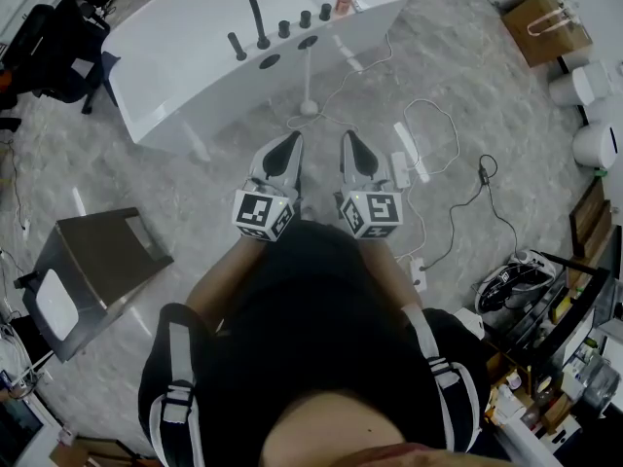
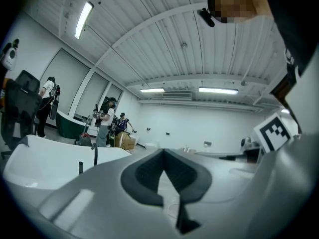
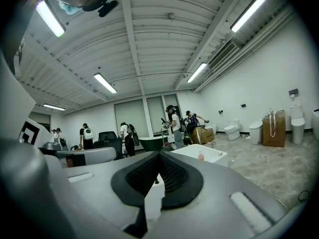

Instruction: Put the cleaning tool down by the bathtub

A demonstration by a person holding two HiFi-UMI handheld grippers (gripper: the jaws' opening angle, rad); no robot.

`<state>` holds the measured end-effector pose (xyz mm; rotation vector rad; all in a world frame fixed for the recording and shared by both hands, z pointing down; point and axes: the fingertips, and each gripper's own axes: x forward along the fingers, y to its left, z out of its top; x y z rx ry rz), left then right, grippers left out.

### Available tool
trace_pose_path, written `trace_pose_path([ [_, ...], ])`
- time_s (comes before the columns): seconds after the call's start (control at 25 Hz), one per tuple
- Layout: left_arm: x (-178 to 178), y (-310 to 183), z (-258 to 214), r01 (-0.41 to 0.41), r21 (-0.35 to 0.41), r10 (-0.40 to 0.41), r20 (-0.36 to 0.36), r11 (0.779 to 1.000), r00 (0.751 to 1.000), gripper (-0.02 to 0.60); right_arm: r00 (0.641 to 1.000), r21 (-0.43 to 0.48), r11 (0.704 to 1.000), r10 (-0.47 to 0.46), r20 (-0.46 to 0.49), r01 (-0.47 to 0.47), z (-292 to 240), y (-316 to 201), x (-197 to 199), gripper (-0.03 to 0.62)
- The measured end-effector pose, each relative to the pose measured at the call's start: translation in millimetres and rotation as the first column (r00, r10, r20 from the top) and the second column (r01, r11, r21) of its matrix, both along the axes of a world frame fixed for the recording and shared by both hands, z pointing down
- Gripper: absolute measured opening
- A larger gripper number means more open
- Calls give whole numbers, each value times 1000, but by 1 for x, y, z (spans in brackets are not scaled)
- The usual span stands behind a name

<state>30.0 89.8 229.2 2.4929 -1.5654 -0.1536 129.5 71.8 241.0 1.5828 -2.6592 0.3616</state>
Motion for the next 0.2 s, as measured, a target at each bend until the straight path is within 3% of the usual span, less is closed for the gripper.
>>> trace_pose_path([
  [0.2,-2,-1,-3,0,8,0,1,1000,1000,8,1000,8,1000,2,3,-2,-5,0,-2,-2],
])
